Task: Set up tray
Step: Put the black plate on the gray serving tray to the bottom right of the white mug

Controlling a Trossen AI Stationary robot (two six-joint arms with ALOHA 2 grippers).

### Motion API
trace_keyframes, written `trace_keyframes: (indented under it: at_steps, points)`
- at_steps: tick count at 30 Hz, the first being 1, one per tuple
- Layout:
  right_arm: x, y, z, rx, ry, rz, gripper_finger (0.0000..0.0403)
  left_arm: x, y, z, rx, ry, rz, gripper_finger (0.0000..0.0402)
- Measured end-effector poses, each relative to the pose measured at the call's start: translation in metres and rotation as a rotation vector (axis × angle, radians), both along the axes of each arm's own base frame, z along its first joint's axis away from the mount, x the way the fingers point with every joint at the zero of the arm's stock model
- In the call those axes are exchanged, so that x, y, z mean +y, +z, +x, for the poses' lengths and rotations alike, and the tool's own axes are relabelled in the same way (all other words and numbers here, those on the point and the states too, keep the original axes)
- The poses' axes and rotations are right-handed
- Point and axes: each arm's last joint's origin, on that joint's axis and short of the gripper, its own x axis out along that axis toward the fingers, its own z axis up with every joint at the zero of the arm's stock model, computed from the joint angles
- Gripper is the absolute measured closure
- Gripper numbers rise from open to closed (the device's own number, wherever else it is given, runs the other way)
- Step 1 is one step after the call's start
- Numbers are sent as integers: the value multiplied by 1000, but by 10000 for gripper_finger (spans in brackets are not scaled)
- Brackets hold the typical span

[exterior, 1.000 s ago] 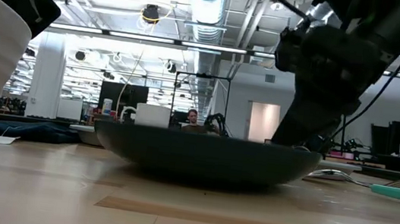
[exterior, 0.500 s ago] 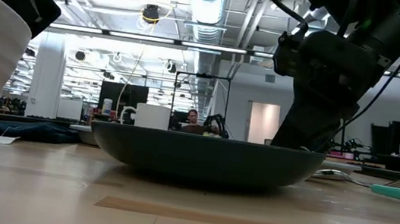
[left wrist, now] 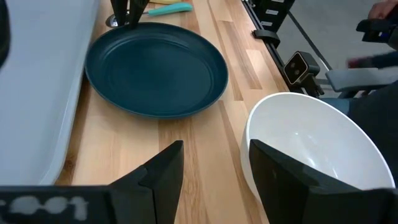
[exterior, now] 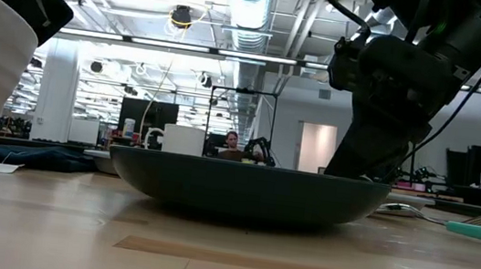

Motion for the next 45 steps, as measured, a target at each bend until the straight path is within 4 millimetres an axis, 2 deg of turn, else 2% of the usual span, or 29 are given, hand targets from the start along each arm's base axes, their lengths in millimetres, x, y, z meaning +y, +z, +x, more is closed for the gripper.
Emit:
trace_keyframes:
  at_steps: [15, 24, 30, 36, 45]
  points:
    - [0, -1, 0, 2, 0, -1, 326, 0, 1, 0, -6, 1, -5, 230]
    - [0, -25, 8, 38, 14, 27, 326, -2, 4, 1, -30, -21, -25, 230]
    - [0, -23, 9, 32, 22, 25, 337, -2, 4, 1, -30, -21, -25, 230]
    - [0, -17, 9, 5, 26, 42, 393, -2, 4, 1, -29, -21, -24, 230]
    - [-2, -3, 8, -28, 32, 38, 398, -2, 3, 1, -27, -21, -21, 230]
